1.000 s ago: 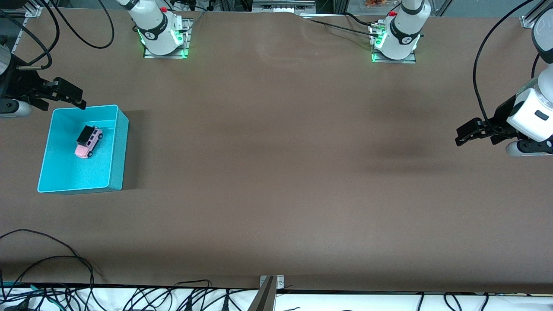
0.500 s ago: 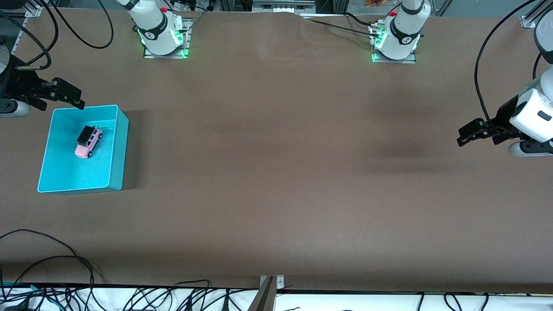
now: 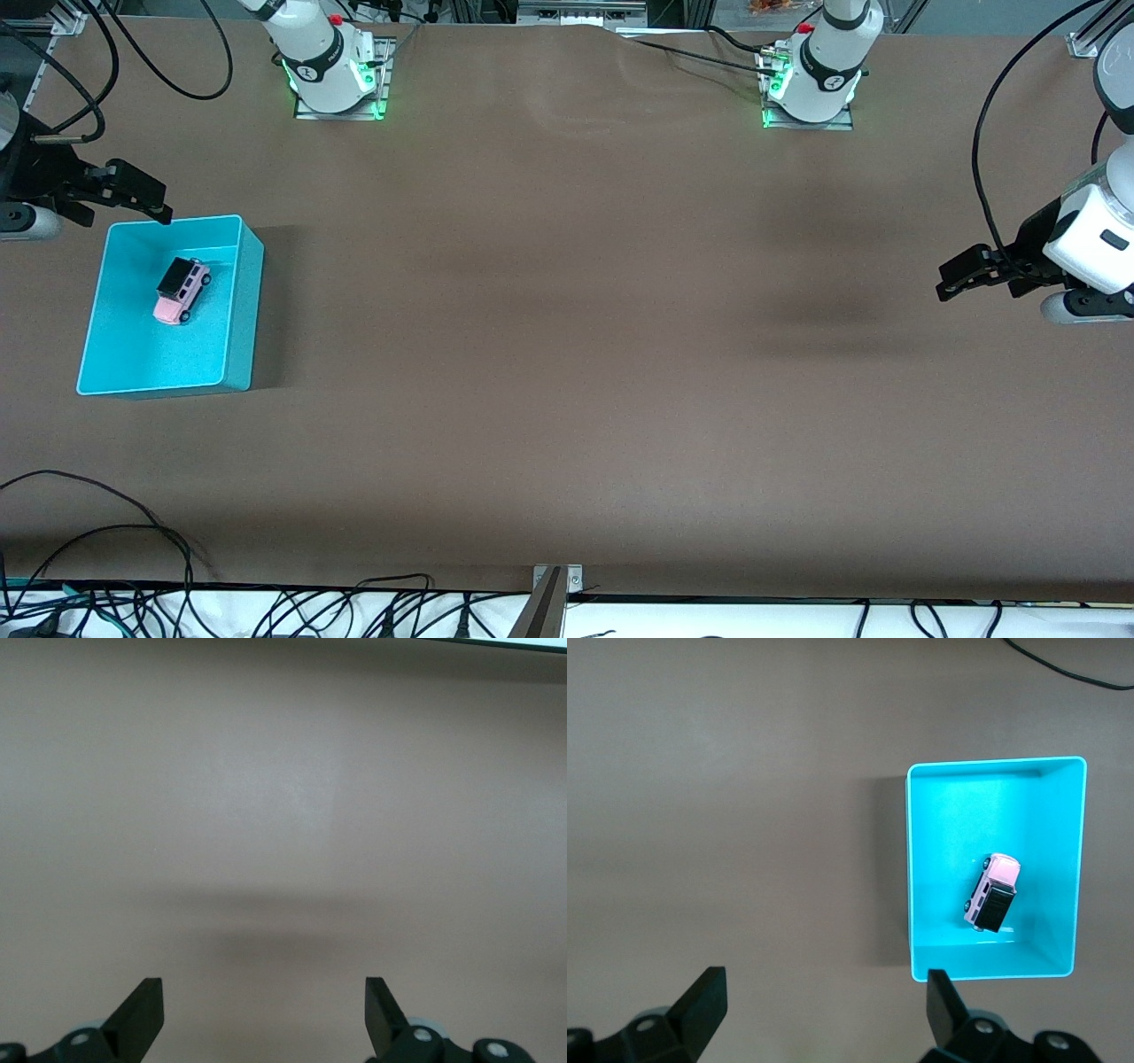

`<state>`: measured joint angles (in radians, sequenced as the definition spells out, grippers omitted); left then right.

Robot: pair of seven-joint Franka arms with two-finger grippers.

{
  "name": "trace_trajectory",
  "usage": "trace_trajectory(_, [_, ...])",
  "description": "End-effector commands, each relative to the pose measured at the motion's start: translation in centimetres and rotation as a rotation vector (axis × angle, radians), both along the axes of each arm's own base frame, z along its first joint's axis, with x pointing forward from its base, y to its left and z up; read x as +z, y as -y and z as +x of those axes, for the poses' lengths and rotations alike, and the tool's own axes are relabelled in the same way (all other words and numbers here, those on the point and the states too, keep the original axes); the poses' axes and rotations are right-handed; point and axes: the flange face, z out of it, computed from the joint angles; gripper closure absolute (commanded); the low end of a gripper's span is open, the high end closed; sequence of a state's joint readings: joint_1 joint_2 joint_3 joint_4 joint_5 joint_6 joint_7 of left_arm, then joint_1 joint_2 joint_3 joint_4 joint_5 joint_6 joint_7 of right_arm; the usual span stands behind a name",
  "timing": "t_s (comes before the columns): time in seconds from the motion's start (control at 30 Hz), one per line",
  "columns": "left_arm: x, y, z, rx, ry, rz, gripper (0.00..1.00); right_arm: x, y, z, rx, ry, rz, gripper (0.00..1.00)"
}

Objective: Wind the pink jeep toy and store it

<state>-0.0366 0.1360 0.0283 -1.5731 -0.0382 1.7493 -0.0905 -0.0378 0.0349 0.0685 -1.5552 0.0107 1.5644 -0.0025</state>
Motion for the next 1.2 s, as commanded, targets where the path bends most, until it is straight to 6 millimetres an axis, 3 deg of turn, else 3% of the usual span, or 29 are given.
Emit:
trace_trajectory(0.0, [0.19, -0.20, 0.01, -0.004, 0.005, -0.014, 0.00, 0.79, 0.01, -0.03, 0.008, 0.003, -0.015, 0.00])
trace_trajectory(1.17, [-0.17, -0.20, 0.23, -0.005, 0.006, -0.013, 0.00, 0.38, -0.39, 0.05, 0.015, -0.011, -0.016, 0.00])
